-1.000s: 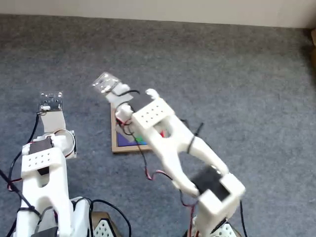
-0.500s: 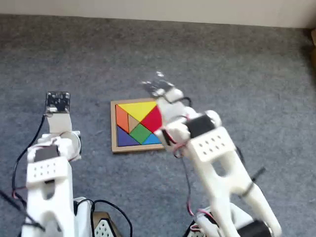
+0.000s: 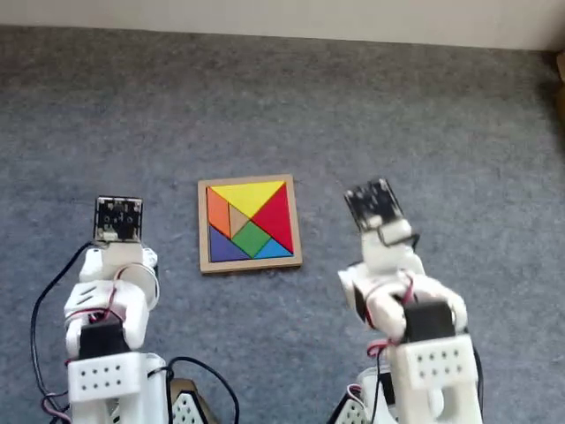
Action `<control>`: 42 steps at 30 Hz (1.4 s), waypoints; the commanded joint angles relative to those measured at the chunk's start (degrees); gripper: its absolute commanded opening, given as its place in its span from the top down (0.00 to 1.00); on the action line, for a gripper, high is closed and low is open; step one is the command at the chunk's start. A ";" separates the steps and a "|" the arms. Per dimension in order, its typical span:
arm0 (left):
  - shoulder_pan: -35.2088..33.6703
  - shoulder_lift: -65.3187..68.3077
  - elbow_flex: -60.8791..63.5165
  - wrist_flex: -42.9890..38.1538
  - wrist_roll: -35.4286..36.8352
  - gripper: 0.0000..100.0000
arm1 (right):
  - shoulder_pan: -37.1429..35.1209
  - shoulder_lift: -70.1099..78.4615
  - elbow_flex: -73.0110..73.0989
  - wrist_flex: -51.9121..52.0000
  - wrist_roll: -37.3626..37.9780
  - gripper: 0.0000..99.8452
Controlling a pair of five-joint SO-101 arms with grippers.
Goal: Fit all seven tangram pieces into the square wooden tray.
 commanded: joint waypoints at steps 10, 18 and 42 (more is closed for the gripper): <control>6.73 -20.97 5.32 10.20 -1.93 0.99 | 7.96 -35.47 27.91 -8.13 0.18 0.98; 7.96 -20.53 6.81 9.93 -3.60 0.99 | 7.87 -36.00 37.58 -8.31 0.18 0.98; 14.20 -20.26 11.12 30.15 -3.69 0.99 | 9.10 -36.35 44.09 1.27 0.53 1.00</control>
